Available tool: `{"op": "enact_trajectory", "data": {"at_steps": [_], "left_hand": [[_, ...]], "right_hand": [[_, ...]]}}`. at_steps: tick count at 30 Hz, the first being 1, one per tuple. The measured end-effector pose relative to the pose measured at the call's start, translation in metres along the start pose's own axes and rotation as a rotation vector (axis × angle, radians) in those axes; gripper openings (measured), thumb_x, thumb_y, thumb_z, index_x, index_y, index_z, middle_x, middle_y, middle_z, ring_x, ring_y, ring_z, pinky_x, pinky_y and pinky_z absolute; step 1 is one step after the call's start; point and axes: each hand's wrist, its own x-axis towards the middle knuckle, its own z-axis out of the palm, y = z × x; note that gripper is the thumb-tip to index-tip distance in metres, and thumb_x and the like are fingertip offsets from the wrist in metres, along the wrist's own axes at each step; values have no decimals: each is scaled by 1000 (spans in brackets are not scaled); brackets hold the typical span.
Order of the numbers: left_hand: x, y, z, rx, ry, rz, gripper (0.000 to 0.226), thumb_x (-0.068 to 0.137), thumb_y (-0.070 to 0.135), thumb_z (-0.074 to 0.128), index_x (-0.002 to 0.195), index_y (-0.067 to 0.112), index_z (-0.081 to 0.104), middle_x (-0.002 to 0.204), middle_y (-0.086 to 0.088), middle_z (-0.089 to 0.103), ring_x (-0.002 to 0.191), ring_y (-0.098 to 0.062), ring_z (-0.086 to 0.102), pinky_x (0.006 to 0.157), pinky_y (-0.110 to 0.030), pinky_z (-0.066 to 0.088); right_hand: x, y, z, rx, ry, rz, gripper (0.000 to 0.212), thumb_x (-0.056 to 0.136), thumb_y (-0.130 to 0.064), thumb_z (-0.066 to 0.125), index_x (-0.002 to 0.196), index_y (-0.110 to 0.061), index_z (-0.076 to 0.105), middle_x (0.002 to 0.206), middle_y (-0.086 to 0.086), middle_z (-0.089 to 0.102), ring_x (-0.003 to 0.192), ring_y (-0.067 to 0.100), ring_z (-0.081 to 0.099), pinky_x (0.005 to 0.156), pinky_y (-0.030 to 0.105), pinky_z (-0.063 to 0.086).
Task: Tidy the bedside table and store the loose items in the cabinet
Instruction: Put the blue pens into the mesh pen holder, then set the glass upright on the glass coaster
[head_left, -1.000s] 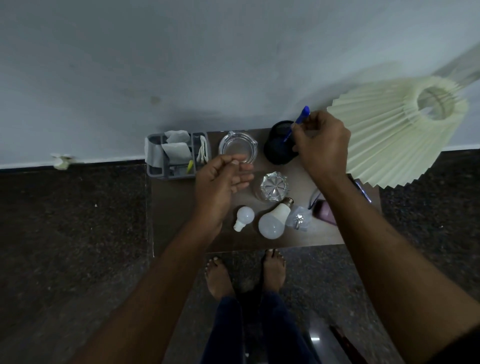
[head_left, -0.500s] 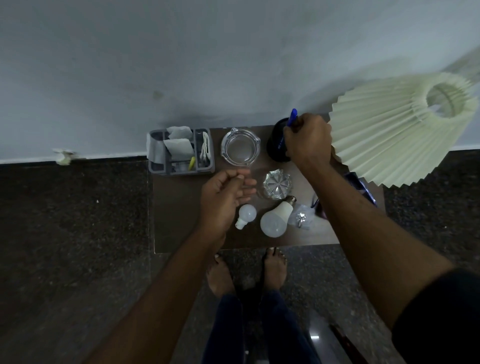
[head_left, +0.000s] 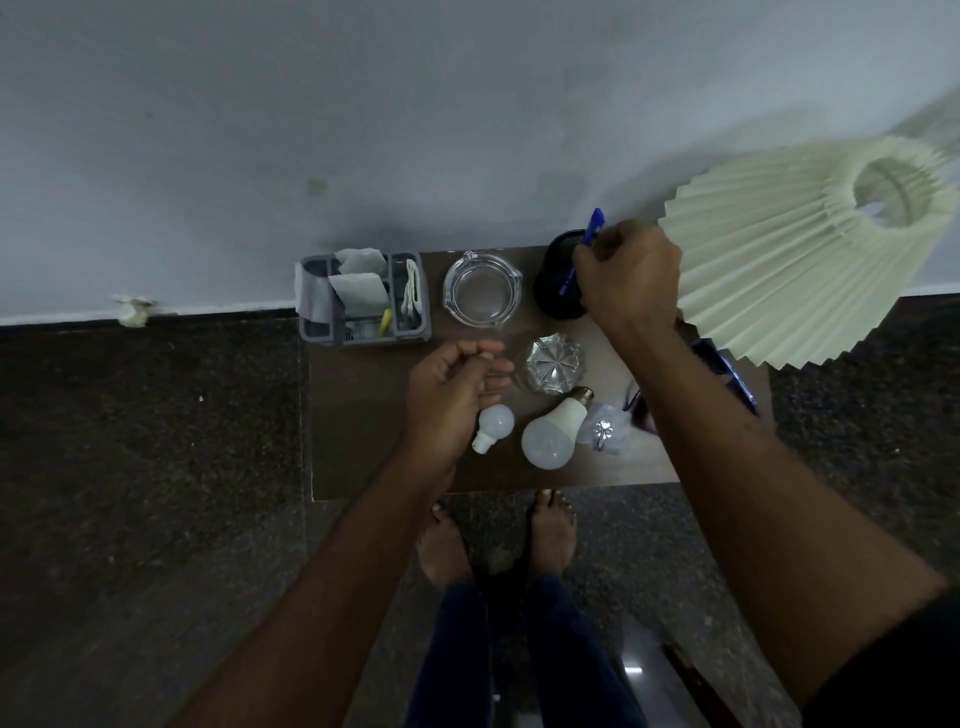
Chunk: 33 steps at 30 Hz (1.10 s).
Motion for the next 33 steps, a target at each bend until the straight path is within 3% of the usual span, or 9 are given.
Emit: {"op": "enact_trajectory", "data": {"at_steps": [4,9,12,17,20,24,29,31,33], "left_hand": [[0,-1,4,16,21,-6,22,100,1,51,114,-6,66,107,-30,70,95,-28,68,82,-32,57],[-1,-6,11,40,57,-39,19,97,3,56,109,0,69,104,-23,73,93,-26,70,83,-34,58],[-1,-12,18,43,54,-64,16,96,6,58,108,4,69,97,-10,73,91,-18,69,79,-30,57],[8,-20,32,29,125,-117,15,97,8,56,106,9,68,90,-2,68,86,-14,65,74,-27,55],[14,-20,38,-25,167,-147,12,99,10,54,100,12,65,89,-2,65,84,-14,62,79,-29,53],[21,-14,48,-56,153,-206,11,99,15,56,99,9,65,96,-13,65,86,-22,60,77,-32,49],[25,-7,59,-79,111,-255,20,100,17,52,89,13,68,85,-3,71,64,-8,68,50,-14,53],[24,-5,61,-61,108,-280,21,99,19,52,86,15,69,82,-2,71,58,-6,68,49,-14,53],[24,-2,62,-38,96,-303,19,98,22,53,90,15,69,85,-4,72,65,-10,69,59,-21,56]], "right_hand": [[-29,4,-22,196,-26,-21,17,89,-29,64,93,-16,73,83,-7,72,78,16,72,78,37,59],[-73,26,-31,459,-88,77,11,92,-27,65,94,-20,73,82,-5,74,80,15,73,71,50,60],[-90,42,-24,536,-77,155,10,94,-20,65,96,-15,73,85,-6,72,84,15,71,80,49,60],[-99,57,-7,606,-95,278,14,94,-22,64,102,-16,74,90,-13,73,84,-4,67,88,37,58],[-92,58,-1,616,-158,336,17,92,-31,64,98,-18,74,93,-7,75,94,8,70,94,45,56],[-80,58,5,627,-279,414,32,85,-46,62,84,-16,72,85,2,75,90,24,73,87,56,57],[-71,53,12,541,-349,427,43,81,-57,58,89,-19,75,86,1,76,91,24,73,86,54,58],[-70,50,12,488,-368,398,47,82,-61,54,92,-21,75,87,-2,76,91,21,72,88,51,58],[-70,46,12,458,-386,376,51,85,-63,51,91,-18,74,86,0,76,90,22,72,88,50,58]]}}
